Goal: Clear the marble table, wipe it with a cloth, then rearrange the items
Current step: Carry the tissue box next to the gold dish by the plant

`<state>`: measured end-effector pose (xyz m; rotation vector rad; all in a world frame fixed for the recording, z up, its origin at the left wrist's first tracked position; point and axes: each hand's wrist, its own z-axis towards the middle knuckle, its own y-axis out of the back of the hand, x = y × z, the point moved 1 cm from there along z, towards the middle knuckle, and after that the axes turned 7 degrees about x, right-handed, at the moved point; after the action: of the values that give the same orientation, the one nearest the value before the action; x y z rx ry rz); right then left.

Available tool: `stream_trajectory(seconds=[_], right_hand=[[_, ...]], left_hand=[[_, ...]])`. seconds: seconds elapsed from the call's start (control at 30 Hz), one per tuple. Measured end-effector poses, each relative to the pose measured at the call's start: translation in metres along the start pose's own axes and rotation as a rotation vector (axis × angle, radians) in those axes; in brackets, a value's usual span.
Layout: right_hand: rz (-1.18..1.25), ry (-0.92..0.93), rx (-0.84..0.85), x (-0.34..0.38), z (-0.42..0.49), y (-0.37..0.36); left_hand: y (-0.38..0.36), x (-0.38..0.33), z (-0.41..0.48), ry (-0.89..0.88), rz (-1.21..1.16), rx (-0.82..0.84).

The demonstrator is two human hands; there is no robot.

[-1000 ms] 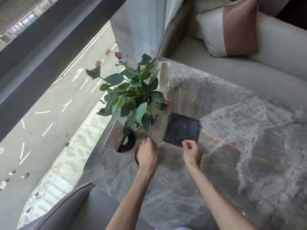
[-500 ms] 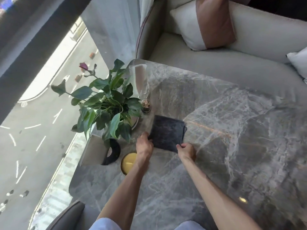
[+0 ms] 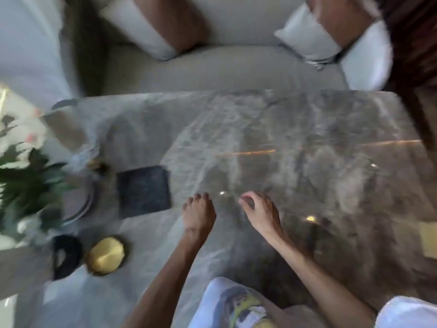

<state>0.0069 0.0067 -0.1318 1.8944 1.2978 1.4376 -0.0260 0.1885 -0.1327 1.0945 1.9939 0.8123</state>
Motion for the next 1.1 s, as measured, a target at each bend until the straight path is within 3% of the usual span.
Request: stream_trajectory(seconds=[0.13, 0.27, 0.37, 0.6, 0.67, 0.8, 0.9, 1.03, 1.1], right_hand=[[0.329, -0.212, -0.073, -0.094, -0.022, 0.075], [0.510, -0.264, -0.156, -0.173, -0.045, 0.151], [0.537, -0.324, -0.325, -0.249, -0.069, 0.218], [0.481, -0.689, -0.732, -0.464, -0.155, 0.342], [0.533, -0.799, -0.710, -0.516, -0.179, 0.358], [0.735, -0.841, -0.543, -0.584, -0.200, 0.363], [0.887, -0.866, -0.402, -0.606, -0.195, 0.358], [0.978, -0.821, -0.203, -0.620, -0.179, 0.347], [0.974, -0.805, -0.176, -0.623, -0.175, 0.345]], left_hand=[[-0.023, -0.105, -0.007, -0.193, 0.053, 0.077], [-0.047, -0.219, -0.009, -0.332, 0.122, 0.144], [-0.072, -0.317, -0.016, -0.409, 0.105, 0.202], [-0.166, -0.513, -0.055, -0.496, 0.038, 0.380], [-0.197, -0.555, -0.066, -0.486, -0.015, 0.453], [-0.252, -0.617, -0.091, -0.433, -0.132, 0.607], [-0.278, -0.646, -0.104, -0.388, -0.272, 0.732], [-0.294, -0.672, -0.117, -0.455, -0.455, 0.887], [-0.299, -0.681, -0.120, -0.378, -0.602, 0.966]])
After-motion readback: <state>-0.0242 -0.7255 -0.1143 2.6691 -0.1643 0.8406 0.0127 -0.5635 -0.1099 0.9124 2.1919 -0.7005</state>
